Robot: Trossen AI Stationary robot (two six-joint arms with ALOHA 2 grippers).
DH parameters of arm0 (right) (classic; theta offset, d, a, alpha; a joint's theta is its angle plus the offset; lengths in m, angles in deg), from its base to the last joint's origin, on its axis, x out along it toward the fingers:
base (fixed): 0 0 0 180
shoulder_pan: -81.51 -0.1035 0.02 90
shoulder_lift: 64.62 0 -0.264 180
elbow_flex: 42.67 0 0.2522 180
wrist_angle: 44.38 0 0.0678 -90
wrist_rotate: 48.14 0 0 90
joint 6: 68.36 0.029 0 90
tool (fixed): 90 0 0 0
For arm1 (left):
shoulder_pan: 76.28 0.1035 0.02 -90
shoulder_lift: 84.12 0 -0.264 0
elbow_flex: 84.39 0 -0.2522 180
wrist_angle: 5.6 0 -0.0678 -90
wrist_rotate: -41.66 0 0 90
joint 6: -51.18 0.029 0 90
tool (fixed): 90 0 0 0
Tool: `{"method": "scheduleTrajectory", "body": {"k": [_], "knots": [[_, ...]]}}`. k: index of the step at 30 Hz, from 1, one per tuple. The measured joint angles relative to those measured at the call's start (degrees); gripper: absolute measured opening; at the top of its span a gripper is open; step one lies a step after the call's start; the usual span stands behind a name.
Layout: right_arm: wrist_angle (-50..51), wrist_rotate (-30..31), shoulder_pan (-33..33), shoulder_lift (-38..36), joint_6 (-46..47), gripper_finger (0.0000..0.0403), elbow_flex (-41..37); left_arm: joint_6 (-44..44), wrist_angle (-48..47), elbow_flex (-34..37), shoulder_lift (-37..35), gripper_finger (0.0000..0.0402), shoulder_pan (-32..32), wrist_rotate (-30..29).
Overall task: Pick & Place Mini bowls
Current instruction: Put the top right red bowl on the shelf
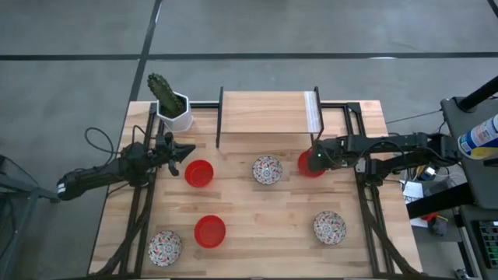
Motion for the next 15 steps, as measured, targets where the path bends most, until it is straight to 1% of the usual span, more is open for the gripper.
{"method": "scheduleTrajectory", "body": {"k": [8,15], "knots": [[-0.7,-0.4,0.0,-0.7,-0.3,0.0012,0.0,0.0,0.0,0.0,0.0,0.0009,0.0,0.0],[-1.2,-1.3,0.0,-0.7,-0.5,0.0009,0.0,0.0,0.0,0.0,0.0,0.0009,0.0,0.0]]}}
